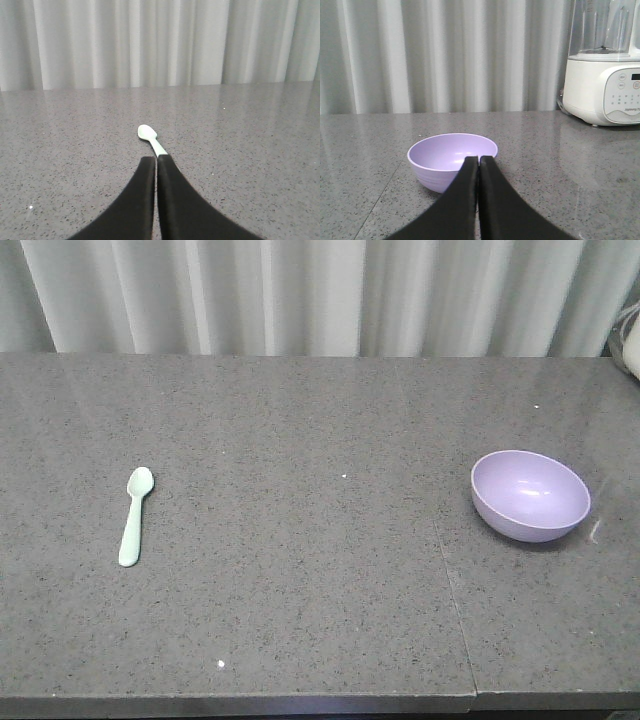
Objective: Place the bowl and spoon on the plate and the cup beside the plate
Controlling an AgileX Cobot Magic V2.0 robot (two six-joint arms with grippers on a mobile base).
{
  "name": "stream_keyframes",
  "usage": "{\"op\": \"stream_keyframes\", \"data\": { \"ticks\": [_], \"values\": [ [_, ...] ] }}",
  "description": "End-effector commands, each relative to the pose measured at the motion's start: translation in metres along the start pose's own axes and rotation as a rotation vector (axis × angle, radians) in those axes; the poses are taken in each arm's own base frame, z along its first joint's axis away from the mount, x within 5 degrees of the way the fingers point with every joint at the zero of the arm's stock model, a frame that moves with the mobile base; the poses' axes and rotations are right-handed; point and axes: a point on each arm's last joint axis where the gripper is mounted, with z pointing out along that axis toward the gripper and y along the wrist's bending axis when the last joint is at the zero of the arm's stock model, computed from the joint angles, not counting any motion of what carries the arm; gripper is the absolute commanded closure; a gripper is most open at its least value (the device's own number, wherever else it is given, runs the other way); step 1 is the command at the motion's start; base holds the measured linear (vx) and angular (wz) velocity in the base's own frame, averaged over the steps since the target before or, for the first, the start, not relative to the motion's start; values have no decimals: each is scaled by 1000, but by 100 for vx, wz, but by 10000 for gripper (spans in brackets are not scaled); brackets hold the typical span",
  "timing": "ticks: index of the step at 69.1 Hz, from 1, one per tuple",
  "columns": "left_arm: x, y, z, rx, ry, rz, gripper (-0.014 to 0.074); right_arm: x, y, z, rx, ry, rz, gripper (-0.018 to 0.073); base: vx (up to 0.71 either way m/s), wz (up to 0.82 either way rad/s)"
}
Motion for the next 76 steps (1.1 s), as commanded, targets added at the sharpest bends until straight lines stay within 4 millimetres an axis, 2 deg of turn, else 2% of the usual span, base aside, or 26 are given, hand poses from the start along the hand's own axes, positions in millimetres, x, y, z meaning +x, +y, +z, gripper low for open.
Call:
{"op": "stream_keyframes", "data": {
  "ticks": [1,65,76],
  "values": [
    [-14,-2,-3,14,-110,-11,603,-5,0,-1,3,-73,-10,570,0,0],
    [-15,-2,-3,16,-121,-10,603,-5,0,-1,2,-81,-15,570,0,0],
    [-32,-3,-6,23,-186,-13,603,-12,0,-1,1,-95,7,570,0,0]
  ]
}}
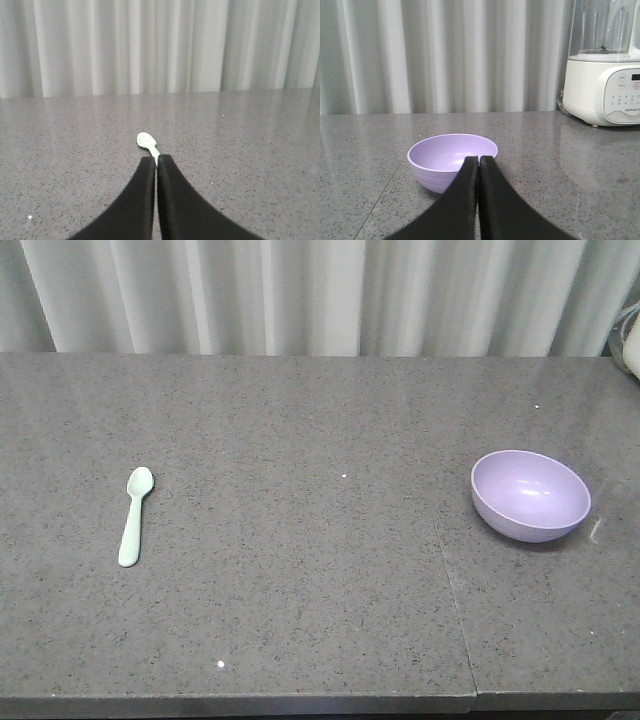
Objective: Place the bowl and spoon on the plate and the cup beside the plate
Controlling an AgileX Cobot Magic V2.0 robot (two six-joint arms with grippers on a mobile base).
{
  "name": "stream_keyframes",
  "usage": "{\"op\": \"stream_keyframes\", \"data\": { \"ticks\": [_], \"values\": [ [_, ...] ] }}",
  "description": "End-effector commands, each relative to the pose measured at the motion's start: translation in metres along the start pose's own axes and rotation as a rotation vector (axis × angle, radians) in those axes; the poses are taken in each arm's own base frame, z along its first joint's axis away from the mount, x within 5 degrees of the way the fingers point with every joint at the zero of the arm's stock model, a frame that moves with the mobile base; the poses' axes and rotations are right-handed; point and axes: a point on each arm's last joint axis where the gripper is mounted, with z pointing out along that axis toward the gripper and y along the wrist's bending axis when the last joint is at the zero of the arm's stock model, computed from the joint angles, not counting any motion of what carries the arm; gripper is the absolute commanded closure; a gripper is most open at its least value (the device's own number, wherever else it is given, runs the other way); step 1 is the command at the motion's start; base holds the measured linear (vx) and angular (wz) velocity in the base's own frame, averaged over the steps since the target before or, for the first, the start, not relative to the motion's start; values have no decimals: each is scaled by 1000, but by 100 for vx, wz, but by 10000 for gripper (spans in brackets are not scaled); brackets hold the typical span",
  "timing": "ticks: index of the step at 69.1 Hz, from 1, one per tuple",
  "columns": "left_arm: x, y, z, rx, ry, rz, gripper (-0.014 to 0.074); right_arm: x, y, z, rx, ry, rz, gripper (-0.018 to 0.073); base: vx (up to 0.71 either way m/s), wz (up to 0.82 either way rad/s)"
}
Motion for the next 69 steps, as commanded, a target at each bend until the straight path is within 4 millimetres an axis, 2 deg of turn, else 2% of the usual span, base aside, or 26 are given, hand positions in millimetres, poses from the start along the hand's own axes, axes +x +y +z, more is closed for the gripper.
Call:
{"op": "stream_keyframes", "data": {
  "ticks": [1,6,19,29,36,45,54,63,69],
  "values": [
    [-31,-3,-6,19,-164,-13,603,-14,0,-1,2,-100,18,570,0,0],
    [-47,-4,-10,19,-186,-13,603,-25,0,-1,1,-106,35,570,0,0],
    [-93,-6,-9,-3,-97,-18,603,-79,2,6,5,-25,-15,570,0,0],
    [-135,-8,7,-34,56,-40,603,-123,4,21,7,132,-50,570,0,0],
    [-161,-9,25,-67,178,-74,603,-144,4,36,8,296,-52,570,0,0],
    [-181,-8,50,-122,380,-74,603,-162,4,57,17,508,-64,570,0,0],
    [-191,-7,70,-177,582,-105,603,-167,3,76,23,701,-67,570,0,0],
    [-192,-7,87,-216,728,-116,603,-166,3,90,23,783,-67,570,0,0],
    [-190,-7,96,-221,762,-114,603,-164,3,94,23,800,-65,570,0,0]
  ]
}}
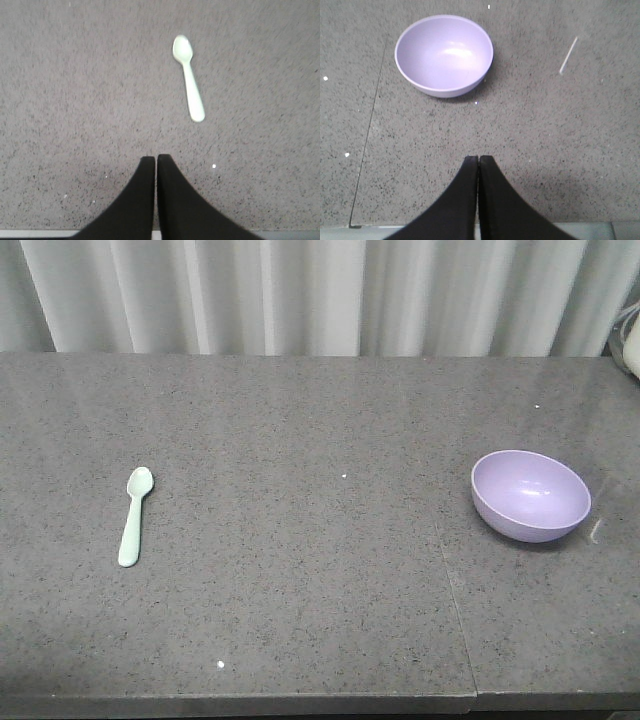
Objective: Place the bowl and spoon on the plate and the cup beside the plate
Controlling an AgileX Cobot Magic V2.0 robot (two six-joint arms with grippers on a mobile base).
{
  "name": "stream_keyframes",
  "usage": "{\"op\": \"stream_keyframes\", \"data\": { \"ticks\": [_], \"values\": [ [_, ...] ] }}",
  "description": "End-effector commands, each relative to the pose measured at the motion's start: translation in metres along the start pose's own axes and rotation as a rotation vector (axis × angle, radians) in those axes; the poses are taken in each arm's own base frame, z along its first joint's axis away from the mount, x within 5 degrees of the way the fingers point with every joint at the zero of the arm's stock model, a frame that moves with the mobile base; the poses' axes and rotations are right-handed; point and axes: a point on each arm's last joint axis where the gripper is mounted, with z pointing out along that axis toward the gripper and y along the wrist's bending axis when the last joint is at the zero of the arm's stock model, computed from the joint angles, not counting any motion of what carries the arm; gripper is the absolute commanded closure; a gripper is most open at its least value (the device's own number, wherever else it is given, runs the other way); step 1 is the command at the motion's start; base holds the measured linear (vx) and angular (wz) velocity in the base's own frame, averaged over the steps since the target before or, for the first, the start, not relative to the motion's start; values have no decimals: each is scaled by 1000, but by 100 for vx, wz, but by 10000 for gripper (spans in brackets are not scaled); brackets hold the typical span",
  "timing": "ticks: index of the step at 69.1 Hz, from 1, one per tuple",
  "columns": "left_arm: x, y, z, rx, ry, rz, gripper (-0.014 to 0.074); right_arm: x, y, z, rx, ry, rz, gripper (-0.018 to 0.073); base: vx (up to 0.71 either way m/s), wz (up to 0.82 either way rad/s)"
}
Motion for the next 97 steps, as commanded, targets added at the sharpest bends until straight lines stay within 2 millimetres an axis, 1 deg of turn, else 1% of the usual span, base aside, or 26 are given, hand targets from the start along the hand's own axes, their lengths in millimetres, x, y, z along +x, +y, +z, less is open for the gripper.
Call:
{"op": "stream_keyframes", "data": {
  "ticks": [1,29,34,38,40,47,52,57,64,68,73,79,91,97],
  "values": [
    [-13,-2,0,2,-29,-12,603,-13,-2,-3,13,-56,-11,570,0,0],
    [-14,-3,2,3,-28,-11,602,-13,-2,-2,11,-55,-9,564,0,0],
    [-14,-3,2,4,-29,-11,596,-13,-2,-2,11,-54,-9,546,0,0],
    [-14,-3,2,4,-29,-11,586,-13,-2,-2,11,-54,-9,519,0,0],
    [-14,-3,2,4,-29,-11,577,-13,-2,-2,11,-54,-10,491,0,0],
    [-14,-3,2,4,-29,-11,518,-13,-2,-2,11,-54,-10,393,0,0],
    [-14,-3,2,4,-29,-10,456,-13,-2,-2,11,-54,-9,301,0,0],
    [-14,-3,2,4,-29,-10,356,-13,-2,-2,11,-54,-9,205,0,0],
    [-14,-2,2,-4,-33,-6,217,-13,-2,-2,11,-54,-9,93,0,0],
    [-15,-2,2,-2,-41,-5,151,-13,-2,-2,11,-54,-9,52,0,0],
    [-15,-3,2,0,-46,-5,81,-13,-2,-2,11,-54,-9,25,0,0],
    [-15,-2,2,-9,-47,8,36,-13,-2,-2,11,-54,-9,24,0,0],
    [-18,-2,4,-12,-39,8,37,-13,-2,-2,11,-54,-9,24,0,0],
    [-25,-7,12,-2,-6,-1,37,-13,-2,-2,11,-54,-9,24,0,0]
  ]
}}
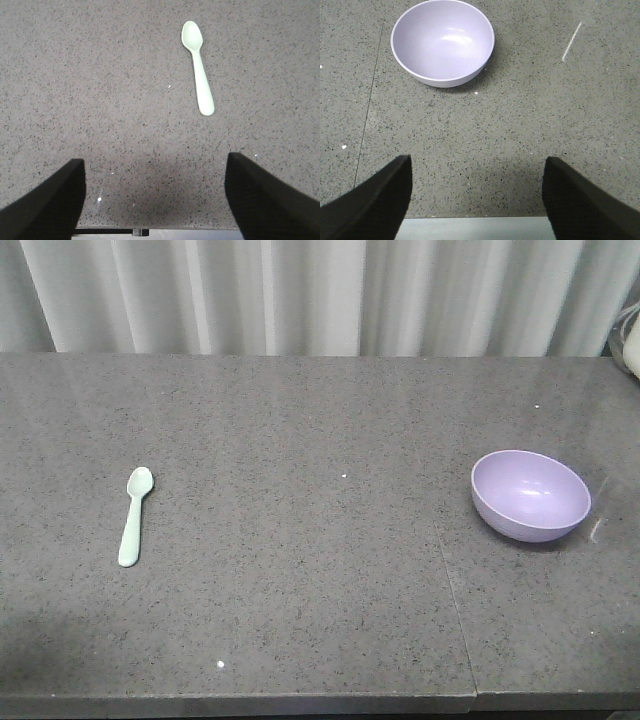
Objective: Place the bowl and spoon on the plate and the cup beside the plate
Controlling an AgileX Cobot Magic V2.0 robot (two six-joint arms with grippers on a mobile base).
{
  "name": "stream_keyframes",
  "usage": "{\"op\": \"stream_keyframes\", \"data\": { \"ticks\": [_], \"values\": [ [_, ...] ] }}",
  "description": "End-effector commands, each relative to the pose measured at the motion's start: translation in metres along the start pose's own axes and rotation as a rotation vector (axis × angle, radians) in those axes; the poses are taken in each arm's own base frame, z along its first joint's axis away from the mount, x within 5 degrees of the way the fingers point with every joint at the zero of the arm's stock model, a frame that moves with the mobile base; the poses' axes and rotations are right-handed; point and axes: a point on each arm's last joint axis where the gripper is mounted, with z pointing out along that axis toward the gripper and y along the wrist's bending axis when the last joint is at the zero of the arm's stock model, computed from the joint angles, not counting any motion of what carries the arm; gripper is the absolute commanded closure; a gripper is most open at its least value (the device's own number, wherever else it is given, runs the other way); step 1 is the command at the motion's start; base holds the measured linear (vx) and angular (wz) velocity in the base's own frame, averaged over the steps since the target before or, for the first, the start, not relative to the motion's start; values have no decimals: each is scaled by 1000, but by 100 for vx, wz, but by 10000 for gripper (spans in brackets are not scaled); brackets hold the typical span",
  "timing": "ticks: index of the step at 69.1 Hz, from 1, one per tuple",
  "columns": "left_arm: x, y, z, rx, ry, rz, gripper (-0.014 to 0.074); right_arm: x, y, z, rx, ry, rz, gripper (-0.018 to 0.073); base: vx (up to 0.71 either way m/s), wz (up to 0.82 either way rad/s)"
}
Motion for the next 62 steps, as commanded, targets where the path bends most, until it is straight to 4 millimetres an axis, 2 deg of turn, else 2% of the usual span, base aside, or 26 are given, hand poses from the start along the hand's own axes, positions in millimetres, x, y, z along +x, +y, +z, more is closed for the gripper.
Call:
{"op": "stream_keyframes", "data": {
  "ticks": [1,8,21,35,48,62],
  "values": [
    [-18,-5,0,27,-50,-14,37,-12,-2,-7,11,-87,-9,24,0,0],
    [-33,-11,16,19,-11,-5,37,-12,-2,-7,11,-87,-9,24,0,0],
    [-55,-25,59,29,104,11,37,-12,-2,-7,11,-87,-9,24,0,0],
    [-69,-38,104,42,201,11,37,-12,-2,-7,11,-87,-9,24,0,0],
    [-82,-69,134,71,244,66,37,-12,-2,-7,11,-88,-5,24,0,0],
    [-93,-83,170,43,318,54,37,-12,-2,-7,11,-88,-2,24,0,0]
  ]
}}
